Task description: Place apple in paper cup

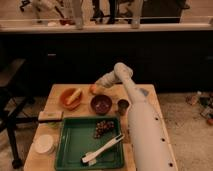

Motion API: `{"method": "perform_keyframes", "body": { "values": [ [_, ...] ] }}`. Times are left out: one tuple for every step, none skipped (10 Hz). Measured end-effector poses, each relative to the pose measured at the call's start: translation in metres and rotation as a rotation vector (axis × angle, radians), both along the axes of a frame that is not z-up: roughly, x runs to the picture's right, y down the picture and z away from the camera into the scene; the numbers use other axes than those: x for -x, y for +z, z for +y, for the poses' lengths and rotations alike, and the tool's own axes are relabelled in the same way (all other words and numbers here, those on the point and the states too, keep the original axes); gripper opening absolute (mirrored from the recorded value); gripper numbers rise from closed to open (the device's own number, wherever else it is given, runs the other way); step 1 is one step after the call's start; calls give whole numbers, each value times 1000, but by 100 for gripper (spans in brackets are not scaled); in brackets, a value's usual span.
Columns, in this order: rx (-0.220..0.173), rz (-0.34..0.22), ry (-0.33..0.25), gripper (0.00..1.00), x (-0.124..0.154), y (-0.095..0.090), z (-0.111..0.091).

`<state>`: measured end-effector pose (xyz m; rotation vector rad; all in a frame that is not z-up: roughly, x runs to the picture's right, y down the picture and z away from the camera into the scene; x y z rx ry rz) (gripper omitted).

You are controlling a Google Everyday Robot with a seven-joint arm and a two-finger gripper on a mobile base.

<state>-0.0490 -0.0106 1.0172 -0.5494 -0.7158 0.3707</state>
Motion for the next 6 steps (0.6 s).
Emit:
{"method": "perform_keyframes", "body": {
  "values": [
    [-7, 1, 4, 0, -3, -3, -3],
    [-18, 3, 3, 0, -5, -7, -5],
    [-28, 3, 1, 0, -7, -10, -8],
    [-43, 5, -5, 0, -9, -14, -11],
    [-57, 5, -11, 0, -9, -19, -13],
    [-69, 3, -18, 0, -8, -23, -15]
  ]
}}
